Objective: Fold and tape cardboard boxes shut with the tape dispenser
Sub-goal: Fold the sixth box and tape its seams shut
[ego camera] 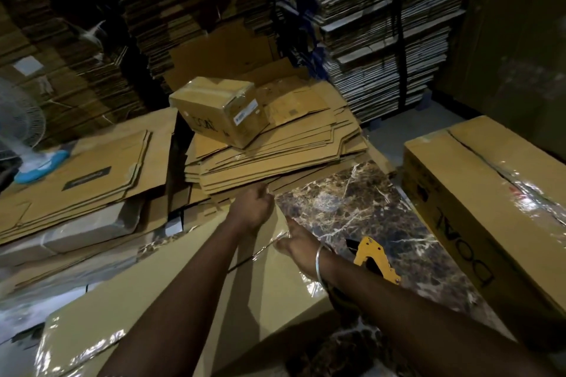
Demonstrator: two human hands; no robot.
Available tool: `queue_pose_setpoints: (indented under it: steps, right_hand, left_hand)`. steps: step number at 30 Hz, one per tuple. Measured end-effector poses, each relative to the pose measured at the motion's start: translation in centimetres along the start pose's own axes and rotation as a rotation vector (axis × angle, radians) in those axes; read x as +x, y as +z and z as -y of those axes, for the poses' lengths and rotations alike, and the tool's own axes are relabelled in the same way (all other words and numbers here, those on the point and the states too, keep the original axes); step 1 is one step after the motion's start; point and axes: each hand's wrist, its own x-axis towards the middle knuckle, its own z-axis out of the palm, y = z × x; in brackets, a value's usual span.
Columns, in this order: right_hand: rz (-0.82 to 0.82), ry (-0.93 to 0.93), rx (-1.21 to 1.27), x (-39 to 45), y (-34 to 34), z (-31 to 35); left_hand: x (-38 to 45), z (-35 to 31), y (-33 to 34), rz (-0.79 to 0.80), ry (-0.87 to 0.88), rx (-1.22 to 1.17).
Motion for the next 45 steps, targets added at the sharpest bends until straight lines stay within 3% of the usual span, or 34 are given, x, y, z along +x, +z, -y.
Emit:
queue_pose_setpoints:
  steps: [7, 17, 24, 32, 36, 38, 42, 45]
  right_hand:
    - [-0.030, 0.038, -0.069, 0.8, 0.0, -0.9]
    - [-0.055, 0.074, -0.262, 0.8, -0.4, -0.7]
    - [-0.078, 0.110, -0.328, 0.5, -0.4, -0.2]
    - [-0.071, 0.067, -0.357, -0.4, -0.2, 0.5]
    - [-0.056, 0.059, -0.380, -1.0, -0.3, 1.1]
    - [-0.051, 0.060, -0.374, -0.9, -0.5, 1.0]
    - [-0.050, 0.066, -0.374, -0.8, -0.5, 0.9]
    - [-0.067, 0.093, -0.359, -1.1, -0.5, 0.9]
  left_hand:
    - [2.2, -1.2, -0.6, 0.053, 0.062, 0.158]
    - [2.0, -5.4, -0.3, 0.160, 0.306, 0.891]
    - [1.7, -5.9, 0.1, 0.155, 0.373, 0.974]
    - [1.2, -5.0, 0.2, 0.228, 0.315, 0.788]
    - [1.0, -4.3, -0.3, 0.234, 0.175, 0.245]
    - [-0.1, -3.9, -0.7, 0.153, 0.187, 0.024]
    - [-5.3, -1.7, -0.1, -0.062, 0.323, -0.130]
    - [-9.2, 0.9, 0.5, -0.140, 0.236, -0.133]
